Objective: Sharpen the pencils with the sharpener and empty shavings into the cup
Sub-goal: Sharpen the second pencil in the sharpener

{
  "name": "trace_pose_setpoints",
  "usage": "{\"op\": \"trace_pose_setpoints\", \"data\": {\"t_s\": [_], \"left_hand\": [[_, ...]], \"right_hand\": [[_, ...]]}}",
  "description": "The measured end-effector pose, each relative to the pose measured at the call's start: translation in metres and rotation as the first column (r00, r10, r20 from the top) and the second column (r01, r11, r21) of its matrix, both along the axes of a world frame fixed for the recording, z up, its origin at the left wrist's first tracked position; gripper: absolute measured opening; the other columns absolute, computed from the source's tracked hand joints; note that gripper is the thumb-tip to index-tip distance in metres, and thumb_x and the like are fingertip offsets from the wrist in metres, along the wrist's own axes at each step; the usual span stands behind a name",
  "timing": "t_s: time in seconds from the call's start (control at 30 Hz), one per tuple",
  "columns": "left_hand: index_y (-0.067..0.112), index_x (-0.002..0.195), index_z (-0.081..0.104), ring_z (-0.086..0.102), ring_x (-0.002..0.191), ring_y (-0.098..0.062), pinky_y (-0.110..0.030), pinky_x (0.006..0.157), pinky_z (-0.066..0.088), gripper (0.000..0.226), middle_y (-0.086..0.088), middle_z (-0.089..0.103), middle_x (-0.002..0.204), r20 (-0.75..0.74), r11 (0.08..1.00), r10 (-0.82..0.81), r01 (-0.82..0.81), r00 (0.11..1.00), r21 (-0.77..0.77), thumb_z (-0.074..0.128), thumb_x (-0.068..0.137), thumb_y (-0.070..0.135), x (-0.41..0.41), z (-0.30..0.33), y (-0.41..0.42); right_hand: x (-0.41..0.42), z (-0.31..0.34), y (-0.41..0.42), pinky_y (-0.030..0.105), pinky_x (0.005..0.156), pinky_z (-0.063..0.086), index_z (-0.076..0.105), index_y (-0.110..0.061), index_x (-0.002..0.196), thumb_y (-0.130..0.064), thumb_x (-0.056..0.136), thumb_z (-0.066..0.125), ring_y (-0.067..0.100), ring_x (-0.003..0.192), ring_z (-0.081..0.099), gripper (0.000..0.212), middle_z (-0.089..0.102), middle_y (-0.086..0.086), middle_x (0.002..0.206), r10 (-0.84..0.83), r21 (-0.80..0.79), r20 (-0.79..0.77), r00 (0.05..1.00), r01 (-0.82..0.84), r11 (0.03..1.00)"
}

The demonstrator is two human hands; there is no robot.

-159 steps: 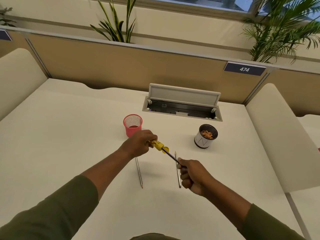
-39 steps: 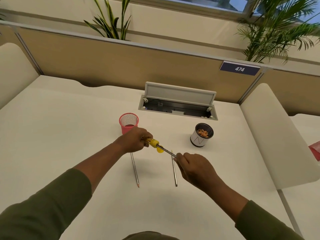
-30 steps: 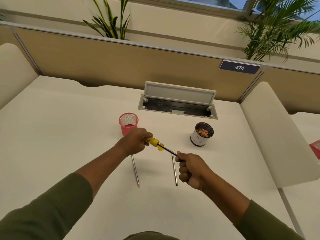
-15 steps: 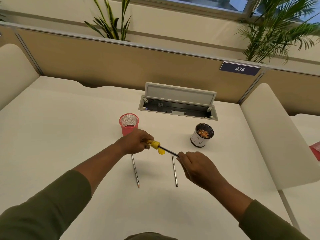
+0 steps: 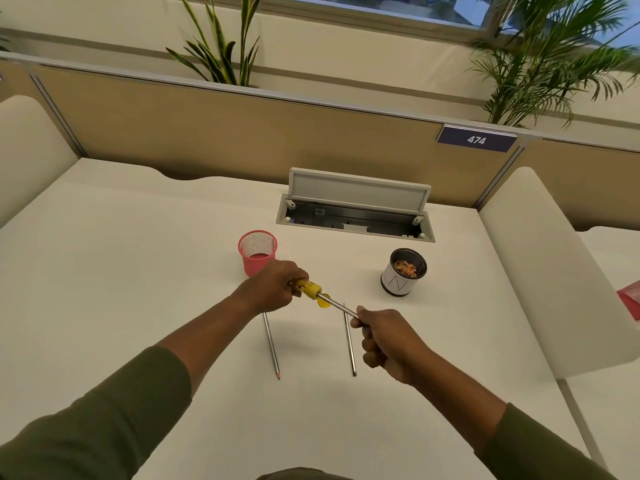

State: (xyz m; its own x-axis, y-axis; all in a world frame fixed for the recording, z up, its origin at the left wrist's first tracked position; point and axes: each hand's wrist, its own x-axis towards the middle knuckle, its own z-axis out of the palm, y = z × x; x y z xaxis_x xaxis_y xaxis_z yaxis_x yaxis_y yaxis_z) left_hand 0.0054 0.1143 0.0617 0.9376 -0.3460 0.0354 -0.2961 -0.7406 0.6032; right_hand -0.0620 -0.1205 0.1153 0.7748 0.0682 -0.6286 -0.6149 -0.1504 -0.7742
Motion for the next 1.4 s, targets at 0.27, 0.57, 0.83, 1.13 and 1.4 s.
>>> {"op": "trace_pose_setpoints", "data": {"t_s": [0.27, 0.57, 0.83, 1.13, 1.4], "left_hand": [[0.009, 0.105, 0.070, 0.064, 0.081, -0.017, -0.036, 0.075, 0.057, 0.030, -0.007, 0.070, 0.094, -0.124, 0.999, -0.019, 0.024, 0.992, 0.032, 0.064, 0.080, -0.005, 0.003, 0.006, 0.003], [0.010, 0.101, 0.072, 0.065, 0.079, -0.019, -0.042, 0.072, 0.059, 0.032, -0.007, 0.070, 0.090, -0.023, 1.000, -0.018, 0.018, 1.000, 0.004, 0.062, 0.076, -0.008, 0.001, 0.009, -0.001], [0.010, 0.097, 0.072, 0.063, 0.075, -0.017, -0.040, 0.068, 0.058, 0.031, -0.005, 0.070, 0.087, 0.065, 1.000, -0.027, 0.026, 0.998, 0.013, 0.064, 0.074, -0.008, -0.001, 0.010, -0.003], [0.012, 0.094, 0.073, 0.063, 0.074, -0.017, -0.042, 0.070, 0.058, 0.027, -0.004, 0.069, 0.082, -0.011, 0.999, -0.023, 0.023, 1.000, -0.026, 0.065, 0.075, -0.007, 0.003, 0.009, 0.002], [0.012, 0.097, 0.073, 0.064, 0.074, -0.018, -0.041, 0.068, 0.059, 0.031, -0.005, 0.071, 0.085, 0.042, 1.000, -0.008, 0.008, 0.999, -0.012, 0.064, 0.075, -0.007, 0.001, 0.006, -0.004]], "right_hand": [[0.006, -0.024, -0.033, 0.034, 0.049, 0.030, 0.058, -0.010, 0.093, -0.025, 0.097, 0.047, 0.023, 0.052, 0.040, 0.019, 0.048, 0.003, 0.065, 0.941, -0.956, 0.291, 0.172, 0.028, 0.291], [-0.001, -0.034, -0.020, 0.027, 0.043, 0.028, 0.056, -0.013, 0.068, -0.034, 0.098, 0.043, 0.018, 0.041, 0.041, 0.040, 0.046, -0.002, 0.048, 0.697, -0.777, 0.584, 0.417, 0.037, 0.629], [-0.005, -0.003, 0.000, 0.019, 0.039, 0.016, 0.050, -0.012, 0.071, -0.028, 0.100, 0.045, 0.010, 0.042, 0.012, 0.034, 0.018, -0.004, 0.055, -0.078, 0.192, -0.200, 0.977, 0.117, 0.974], [-0.001, -0.016, -0.023, 0.034, 0.048, 0.035, 0.060, -0.010, 0.093, -0.020, 0.094, 0.052, 0.022, 0.053, 0.042, 0.012, 0.049, 0.002, 0.065, 0.844, -0.882, 0.454, 0.285, 0.008, 0.472], [0.001, -0.034, -0.022, 0.029, 0.040, 0.029, 0.059, -0.010, 0.079, -0.022, 0.096, 0.046, 0.022, 0.042, 0.041, 0.024, 0.048, 0.002, 0.055, 0.834, -0.842, 0.534, 0.139, 0.182, 0.508]]}}
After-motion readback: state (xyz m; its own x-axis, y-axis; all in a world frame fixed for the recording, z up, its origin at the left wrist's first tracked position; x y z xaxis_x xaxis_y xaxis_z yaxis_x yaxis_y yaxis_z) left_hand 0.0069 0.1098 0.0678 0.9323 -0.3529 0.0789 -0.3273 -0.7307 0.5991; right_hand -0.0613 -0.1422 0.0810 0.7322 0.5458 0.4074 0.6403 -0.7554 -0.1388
